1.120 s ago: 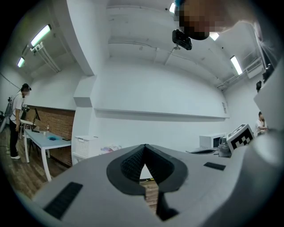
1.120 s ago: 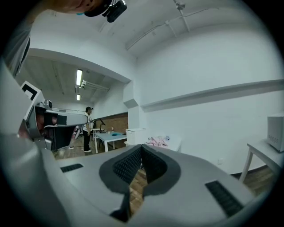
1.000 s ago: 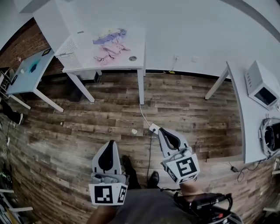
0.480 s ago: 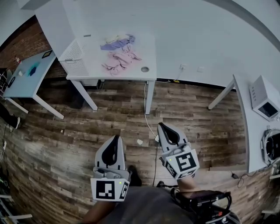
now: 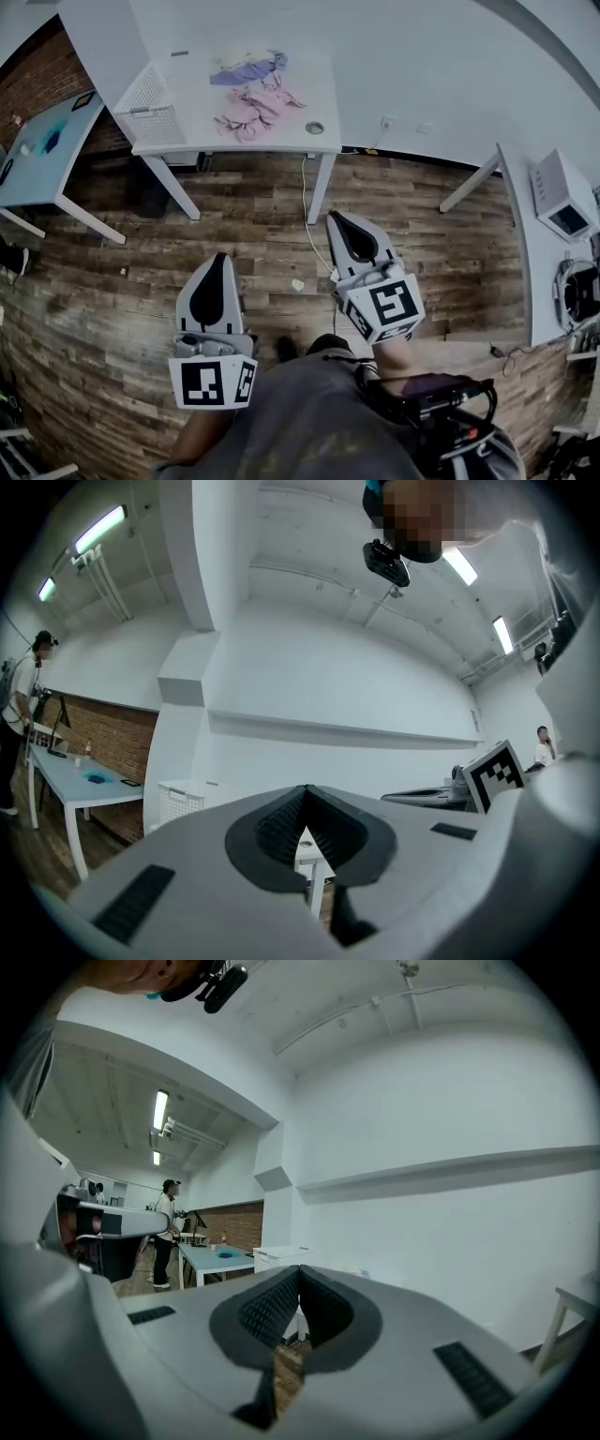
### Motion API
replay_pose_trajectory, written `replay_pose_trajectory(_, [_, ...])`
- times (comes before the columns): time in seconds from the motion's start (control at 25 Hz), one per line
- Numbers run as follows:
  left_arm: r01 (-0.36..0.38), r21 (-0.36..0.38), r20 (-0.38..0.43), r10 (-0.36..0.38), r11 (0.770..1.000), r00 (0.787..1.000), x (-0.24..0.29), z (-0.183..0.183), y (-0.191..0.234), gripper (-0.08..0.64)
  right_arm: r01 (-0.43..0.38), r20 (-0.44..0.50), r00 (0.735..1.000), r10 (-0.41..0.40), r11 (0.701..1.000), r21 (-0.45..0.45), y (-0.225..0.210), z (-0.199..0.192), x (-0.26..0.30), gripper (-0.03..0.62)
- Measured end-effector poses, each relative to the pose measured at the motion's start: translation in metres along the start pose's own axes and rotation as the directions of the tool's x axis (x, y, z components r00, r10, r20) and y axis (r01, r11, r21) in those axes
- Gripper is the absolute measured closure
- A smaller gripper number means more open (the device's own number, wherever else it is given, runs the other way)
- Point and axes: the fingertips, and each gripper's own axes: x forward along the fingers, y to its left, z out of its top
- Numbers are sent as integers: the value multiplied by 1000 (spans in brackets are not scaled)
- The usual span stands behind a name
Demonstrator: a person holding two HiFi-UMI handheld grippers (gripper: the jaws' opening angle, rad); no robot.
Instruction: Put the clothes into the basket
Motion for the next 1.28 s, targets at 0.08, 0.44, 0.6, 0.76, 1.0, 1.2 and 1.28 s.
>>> replay_pose_trajectory(0.08, [-10,-20,-1,10,1000,1000,-1,-5,6,552,2,-13,1000,-2,1000,0,-4,-2,5,584])
replay_pose_trajectory(0.44, [-38,-27,-35,37,999,999,16,-22,28,552,-4,-23,1000,4,1000,-14,-12,-6,33,584])
replay_pose_trajectory(0.6, [-37,-14,-56,36,999,998,41,-27,35,552,2,-24,1000,-2,1000,-10,-25,-11,55,584])
replay_pose_trajectory(0.76, [-21,-3,-84,21,1000,996,78,-35,36,552,7,-51,999,-9,999,-33,-47,-22,80,584])
replay_pose_trajectory(1.0, [10,19,-111,-8,1000,994,142,-43,30,552,37,-70,997,-37,999,-8,-101,-36,113,584])
replay_pose_trajectory(1.2, [34,42,-106,-30,999,994,193,-39,25,552,37,-61,997,-37,999,6,-133,-34,142,584])
replay_pose_trajectory(1.28, [40,50,-104,-35,998,994,212,-38,23,552,41,-58,998,-40,999,13,-148,-34,152,584])
